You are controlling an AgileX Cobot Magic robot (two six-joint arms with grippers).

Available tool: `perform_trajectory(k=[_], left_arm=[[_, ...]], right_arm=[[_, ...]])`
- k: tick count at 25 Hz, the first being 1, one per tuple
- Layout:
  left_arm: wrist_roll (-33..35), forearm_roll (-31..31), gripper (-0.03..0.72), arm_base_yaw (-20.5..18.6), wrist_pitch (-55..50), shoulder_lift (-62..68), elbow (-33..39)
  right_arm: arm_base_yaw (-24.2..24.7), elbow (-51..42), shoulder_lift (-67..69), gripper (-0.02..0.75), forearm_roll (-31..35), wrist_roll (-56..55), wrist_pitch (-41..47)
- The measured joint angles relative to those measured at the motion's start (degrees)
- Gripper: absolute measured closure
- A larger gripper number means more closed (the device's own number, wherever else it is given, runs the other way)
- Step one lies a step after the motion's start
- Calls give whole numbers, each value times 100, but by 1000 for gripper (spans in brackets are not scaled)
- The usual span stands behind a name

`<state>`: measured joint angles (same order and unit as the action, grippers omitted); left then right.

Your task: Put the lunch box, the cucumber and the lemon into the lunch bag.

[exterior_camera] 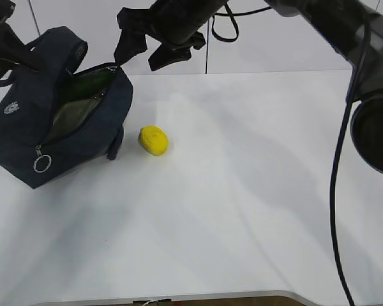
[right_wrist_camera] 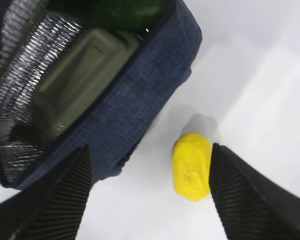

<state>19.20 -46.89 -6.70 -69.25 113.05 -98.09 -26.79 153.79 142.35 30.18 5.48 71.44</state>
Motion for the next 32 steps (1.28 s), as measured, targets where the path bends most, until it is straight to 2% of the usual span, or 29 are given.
perform_trajectory(k=[4,11,23,32], left_arm=[[-94,-154,701,0,0,-65,0],[-116,-155,701,0,-10,-201,0],[-224,-81,701,0,-67,-585,0],[-237,-51,701,0,-92,-614,0]], right_arm=[[-185,-113,-181,157,-939,-7,23],[-246,-230,-189,157,-1566,6,44],[-209,-243,-452,157,-1815,27,56],[-209,-1575,-1212,157,-2088,102,46]])
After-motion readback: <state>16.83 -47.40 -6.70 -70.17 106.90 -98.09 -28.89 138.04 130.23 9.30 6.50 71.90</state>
